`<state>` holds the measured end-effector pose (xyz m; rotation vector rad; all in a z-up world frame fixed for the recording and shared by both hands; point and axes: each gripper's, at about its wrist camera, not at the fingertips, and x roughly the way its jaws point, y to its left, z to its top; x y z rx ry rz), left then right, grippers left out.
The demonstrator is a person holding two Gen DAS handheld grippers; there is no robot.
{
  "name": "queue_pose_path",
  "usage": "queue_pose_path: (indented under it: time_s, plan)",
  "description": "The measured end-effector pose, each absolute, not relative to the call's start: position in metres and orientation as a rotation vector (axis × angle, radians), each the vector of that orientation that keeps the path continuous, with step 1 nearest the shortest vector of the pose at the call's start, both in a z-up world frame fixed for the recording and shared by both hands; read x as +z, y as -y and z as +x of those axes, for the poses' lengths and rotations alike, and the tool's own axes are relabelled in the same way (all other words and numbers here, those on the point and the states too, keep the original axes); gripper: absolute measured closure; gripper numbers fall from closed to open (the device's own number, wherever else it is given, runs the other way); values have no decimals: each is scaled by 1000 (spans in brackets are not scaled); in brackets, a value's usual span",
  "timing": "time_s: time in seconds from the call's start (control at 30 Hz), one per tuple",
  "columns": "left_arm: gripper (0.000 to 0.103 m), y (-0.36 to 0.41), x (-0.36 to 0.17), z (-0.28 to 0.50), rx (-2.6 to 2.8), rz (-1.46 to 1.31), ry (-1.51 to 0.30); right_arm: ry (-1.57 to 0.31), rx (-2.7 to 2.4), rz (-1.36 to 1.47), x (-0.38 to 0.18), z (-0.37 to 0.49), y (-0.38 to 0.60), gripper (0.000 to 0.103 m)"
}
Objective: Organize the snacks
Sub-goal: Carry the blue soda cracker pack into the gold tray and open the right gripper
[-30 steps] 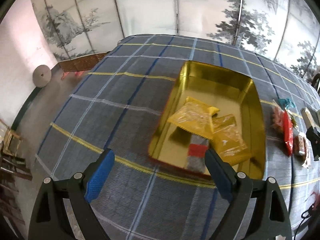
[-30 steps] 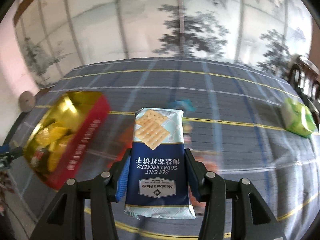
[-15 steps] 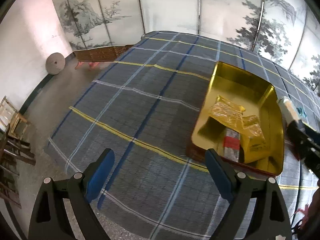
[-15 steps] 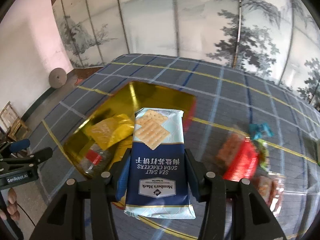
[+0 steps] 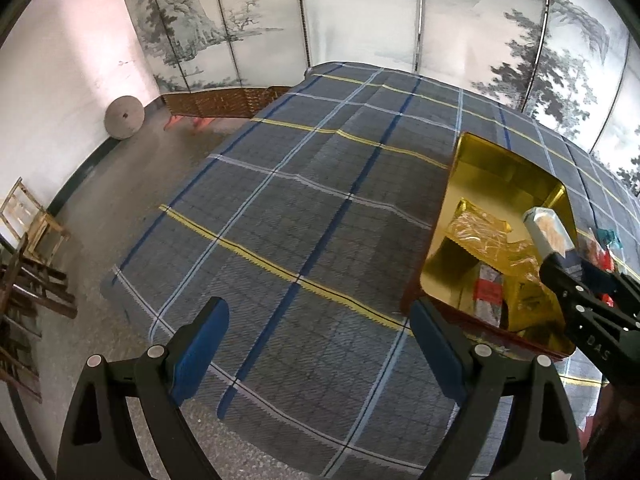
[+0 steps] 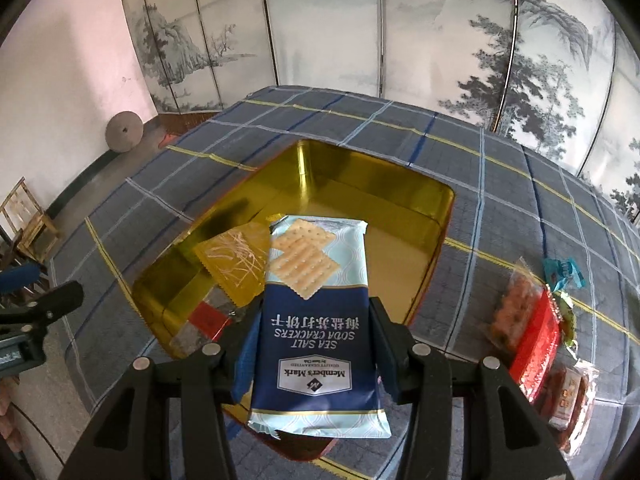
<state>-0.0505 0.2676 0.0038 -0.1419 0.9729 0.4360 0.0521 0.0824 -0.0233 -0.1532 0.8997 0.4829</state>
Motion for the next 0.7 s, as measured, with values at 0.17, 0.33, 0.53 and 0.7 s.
queue_pose_path:
  time_s: [0.17, 0.33, 0.53, 0.7]
  plan:
    - [13, -274, 3, -52, 447, -159, -984, -918, 475, -160, -31, 58, -89, 53]
    - [13, -273, 4, -52, 448, -157, -986, -906, 462, -193, -34, 62, -97, 53]
    - [13, -269, 5, -51, 441, -147, -987, -905, 469, -212, -38, 68, -109, 53]
    - [13, -267, 4, -50, 436, -145, -990, -918, 472, -190, -43, 68, -114, 53]
